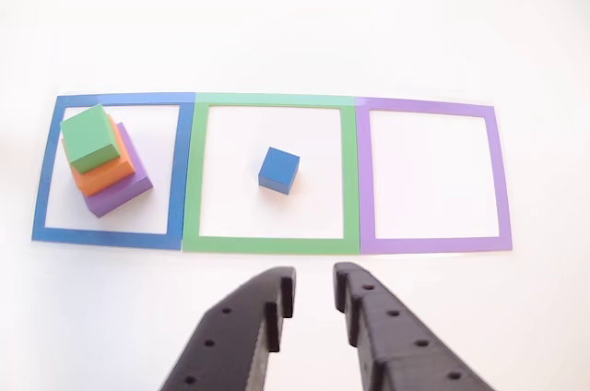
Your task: Tower of hanoi
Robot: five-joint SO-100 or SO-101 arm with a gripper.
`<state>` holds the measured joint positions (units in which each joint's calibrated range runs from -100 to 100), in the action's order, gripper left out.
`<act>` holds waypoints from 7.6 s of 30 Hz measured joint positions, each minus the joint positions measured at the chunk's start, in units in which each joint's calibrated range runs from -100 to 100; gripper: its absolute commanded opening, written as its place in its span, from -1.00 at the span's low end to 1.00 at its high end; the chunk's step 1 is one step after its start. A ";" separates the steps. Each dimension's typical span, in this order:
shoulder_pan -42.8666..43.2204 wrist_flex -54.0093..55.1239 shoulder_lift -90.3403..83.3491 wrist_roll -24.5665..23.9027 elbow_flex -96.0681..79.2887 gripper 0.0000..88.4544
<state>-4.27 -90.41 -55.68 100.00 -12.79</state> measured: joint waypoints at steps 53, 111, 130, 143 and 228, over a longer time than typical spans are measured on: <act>-3.51 145.99 66.95 -0.54 -67.55 -0.29; -0.35 148.73 76.07 -0.54 -60.65 -0.87; 0.35 142.12 68.81 -0.54 -61.97 -0.92; 0.59 77.07 18.32 -0.54 -54.27 -0.94; 30.90 121.40 42.97 -0.54 -58.26 -0.93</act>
<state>26.62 31.00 -12.71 99.46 -71.05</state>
